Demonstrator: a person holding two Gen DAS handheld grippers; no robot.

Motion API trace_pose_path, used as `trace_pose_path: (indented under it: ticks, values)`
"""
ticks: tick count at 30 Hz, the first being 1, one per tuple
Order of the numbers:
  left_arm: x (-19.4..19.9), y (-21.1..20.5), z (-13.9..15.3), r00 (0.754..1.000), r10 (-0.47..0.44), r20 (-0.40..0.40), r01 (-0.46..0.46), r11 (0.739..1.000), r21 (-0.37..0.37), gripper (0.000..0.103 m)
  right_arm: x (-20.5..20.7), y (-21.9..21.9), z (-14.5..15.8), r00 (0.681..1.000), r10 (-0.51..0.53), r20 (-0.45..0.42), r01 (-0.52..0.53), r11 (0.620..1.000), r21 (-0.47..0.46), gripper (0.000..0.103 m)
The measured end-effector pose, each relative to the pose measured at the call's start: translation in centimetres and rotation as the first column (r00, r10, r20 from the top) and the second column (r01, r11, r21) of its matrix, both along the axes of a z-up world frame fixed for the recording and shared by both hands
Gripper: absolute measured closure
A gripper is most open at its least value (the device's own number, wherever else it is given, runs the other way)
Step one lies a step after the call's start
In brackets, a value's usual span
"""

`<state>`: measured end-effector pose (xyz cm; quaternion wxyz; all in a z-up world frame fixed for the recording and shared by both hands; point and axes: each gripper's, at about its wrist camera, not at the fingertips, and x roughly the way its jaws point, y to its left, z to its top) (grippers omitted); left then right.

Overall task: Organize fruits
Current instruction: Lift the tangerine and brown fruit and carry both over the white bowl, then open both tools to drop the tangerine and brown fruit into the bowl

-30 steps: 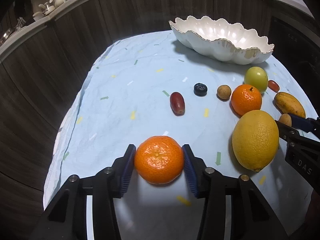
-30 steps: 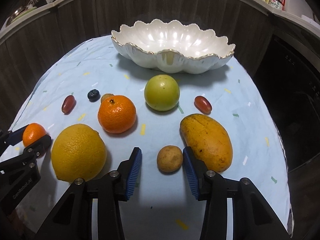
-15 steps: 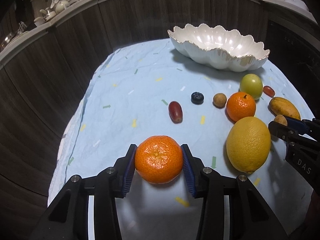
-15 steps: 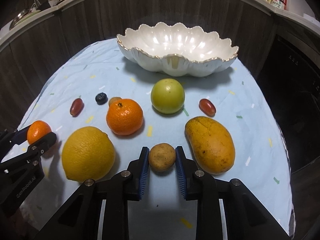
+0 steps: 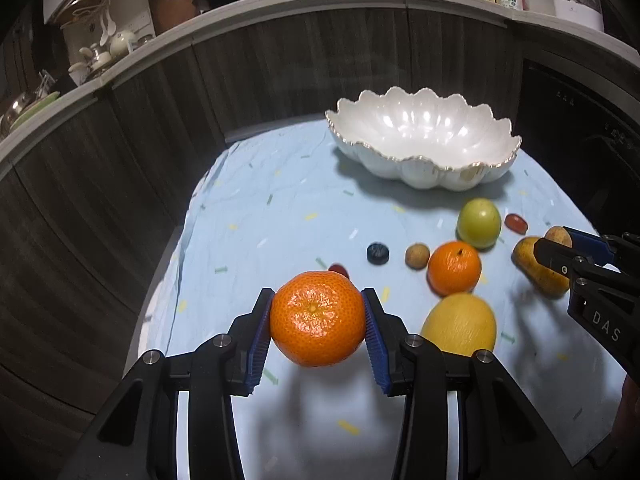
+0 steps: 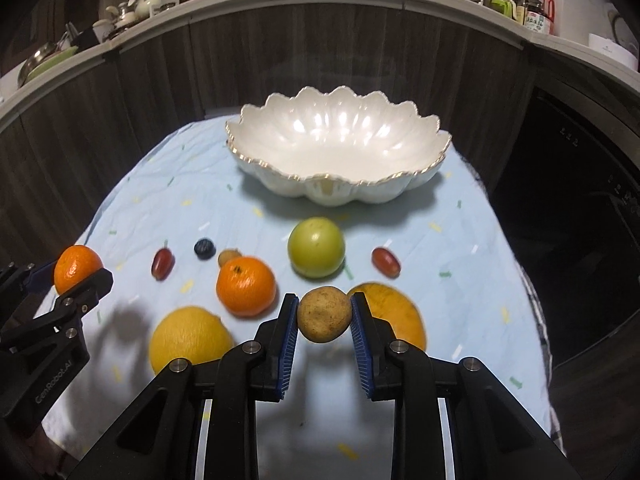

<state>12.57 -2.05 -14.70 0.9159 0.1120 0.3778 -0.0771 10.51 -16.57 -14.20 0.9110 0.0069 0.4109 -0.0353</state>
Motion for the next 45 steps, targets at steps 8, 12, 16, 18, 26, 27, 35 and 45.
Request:
trace_pose_path:
  ticks: [8, 12, 16, 18, 26, 27, 35, 45]
  values:
    - [2.0, -1.5, 2.0, 0.999, -0.011, 0.032, 0.012, 0.999, -0.037, 0.061, 1.5, -1.4, 1.9, 0.998, -0.011, 0.054, 0.012, 1.000, -0.003, 0.076]
    - [3.7, -2.8, 3.2, 0.997, -0.025, 0.070, 0.029, 0.998, -0.057, 0.061, 3.0, -2.8, 3.0, 0.995, -0.028, 0.091, 0.029, 0.999, -0.013, 0.076]
    - [5.7, -4.2, 4.0, 0.994, -0.047, 0.094, 0.055, 0.995, -0.078, 0.061, 4.6, -4.1, 3.9, 0.992, -0.041, 0.123, 0.044, 0.999, -0.022, 0.076]
    - [6.8, -4.9, 4.3, 0.993, -0.058, 0.100, 0.067, 0.994, -0.084, 0.061, 5.5, -4.8, 4.2, 0.989, -0.040, 0.143, 0.045, 0.998, -0.032, 0.076]
    - [10.8, -7.0, 5.0, 0.988, -0.091, 0.127, 0.103, 0.990, -0.095, 0.061, 9.1, -6.7, 4.6, 0.986, -0.030, 0.166, 0.036, 0.999, -0.034, 0.076]
    - [11.3, -7.2, 5.0, 0.987, -0.095, 0.126, 0.108, 0.990, -0.095, 0.061, 9.6, -6.9, 4.6, 0.986, -0.031, 0.164, 0.037, 0.999, -0.034, 0.076]
    - [15.3, -8.4, 3.8, 0.991, -0.106, 0.086, 0.115, 0.987, -0.111, 0.061, 13.1, -8.5, 3.6, 0.989, -0.039, 0.143, 0.047, 0.997, -0.054, 0.076]
    - [17.1, -9.5, 1.6, 0.990, -0.133, 0.037, 0.137, 0.984, -0.117, 0.060, 15.3, -9.7, 1.5, 0.996, -0.038, 0.083, 0.040, 0.999, -0.013, 0.076]
